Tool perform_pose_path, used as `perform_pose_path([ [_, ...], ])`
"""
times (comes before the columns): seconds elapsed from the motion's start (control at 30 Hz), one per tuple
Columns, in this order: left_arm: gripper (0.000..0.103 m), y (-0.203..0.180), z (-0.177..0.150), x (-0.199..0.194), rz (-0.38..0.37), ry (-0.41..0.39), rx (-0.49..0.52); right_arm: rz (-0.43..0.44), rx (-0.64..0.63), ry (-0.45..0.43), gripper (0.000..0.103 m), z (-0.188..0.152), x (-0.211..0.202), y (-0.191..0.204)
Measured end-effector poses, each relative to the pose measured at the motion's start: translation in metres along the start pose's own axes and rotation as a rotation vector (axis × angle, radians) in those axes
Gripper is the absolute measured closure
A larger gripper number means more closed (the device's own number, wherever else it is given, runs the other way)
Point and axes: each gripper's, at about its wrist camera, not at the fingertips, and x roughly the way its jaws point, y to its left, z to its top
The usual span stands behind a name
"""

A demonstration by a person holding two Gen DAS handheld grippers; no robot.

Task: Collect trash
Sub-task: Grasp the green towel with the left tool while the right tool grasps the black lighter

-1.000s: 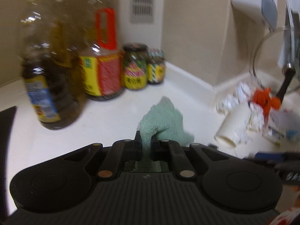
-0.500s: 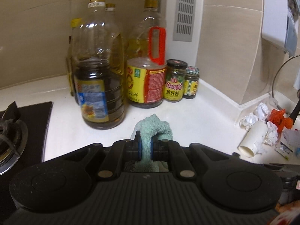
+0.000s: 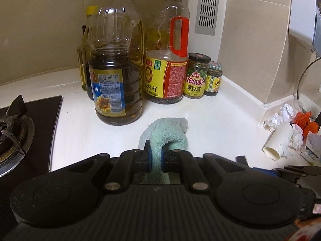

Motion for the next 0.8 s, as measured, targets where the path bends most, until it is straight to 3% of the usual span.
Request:
perform_pose_path([
  [0.4, 0.095, -0.002, -0.005, -0.003, -0.012, 0.009, -0.004, -0.033, 0.029, 0.022, 0.075, -0.003, -0.004, 0.005],
  [0.6, 0.095, -0.006, -0.006, -0.007, -0.021, 0.009, 0.006, -0.089, -0.052, 0.009, 0.077, -0.007, 0.001, 0.02],
  [0.8, 0.095, -0.007, -0.007, -0.014, -0.027, 0.003, 0.01, -0.068, -0.008, -0.01, 0.079, -0.012, -0.006, 0.015],
])
